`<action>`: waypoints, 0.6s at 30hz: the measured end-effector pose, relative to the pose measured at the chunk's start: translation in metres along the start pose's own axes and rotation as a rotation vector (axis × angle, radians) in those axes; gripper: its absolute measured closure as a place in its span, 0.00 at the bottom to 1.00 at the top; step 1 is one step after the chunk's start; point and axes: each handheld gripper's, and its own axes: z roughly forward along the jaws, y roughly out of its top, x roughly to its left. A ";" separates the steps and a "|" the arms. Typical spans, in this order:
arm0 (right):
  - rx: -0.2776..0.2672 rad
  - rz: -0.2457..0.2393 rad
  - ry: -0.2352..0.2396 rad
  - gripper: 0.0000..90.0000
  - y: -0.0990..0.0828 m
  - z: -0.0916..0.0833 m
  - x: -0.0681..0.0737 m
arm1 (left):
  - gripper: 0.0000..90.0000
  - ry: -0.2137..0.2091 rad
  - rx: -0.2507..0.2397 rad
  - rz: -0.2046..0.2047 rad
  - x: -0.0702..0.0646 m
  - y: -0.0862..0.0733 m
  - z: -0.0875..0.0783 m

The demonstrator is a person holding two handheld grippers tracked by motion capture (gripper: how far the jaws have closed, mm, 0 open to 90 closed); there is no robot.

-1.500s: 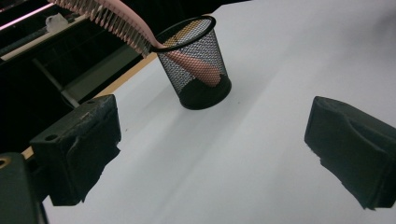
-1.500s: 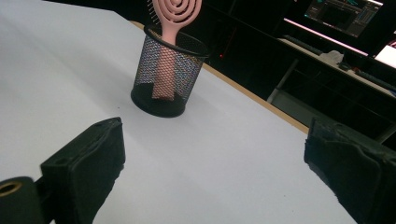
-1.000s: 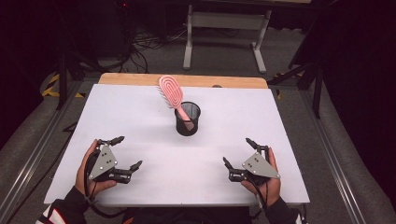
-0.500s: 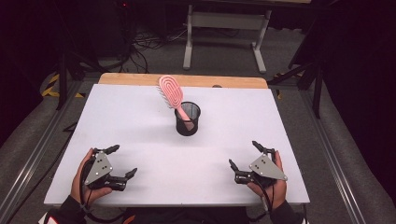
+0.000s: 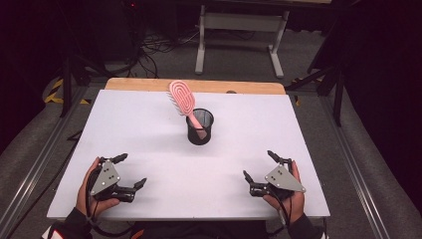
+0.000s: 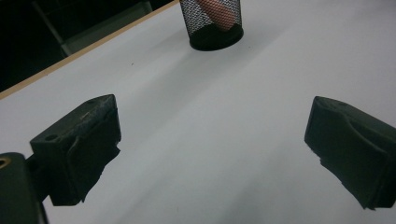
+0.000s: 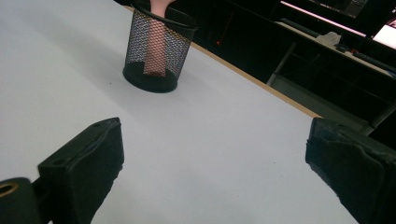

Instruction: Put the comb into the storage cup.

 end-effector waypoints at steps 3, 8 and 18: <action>-0.002 -0.001 -0.001 0.06 0.000 -0.001 0.001 | 0.05 -0.006 0.003 0.006 -0.001 0.000 0.002; -0.005 -0.003 -0.001 0.06 0.002 -0.001 0.002 | 0.05 -0.005 0.000 0.004 -0.001 0.000 0.000; -0.003 0.006 -0.002 0.06 0.001 0.001 0.000 | 0.05 -0.013 -0.001 -0.001 -0.001 0.000 0.001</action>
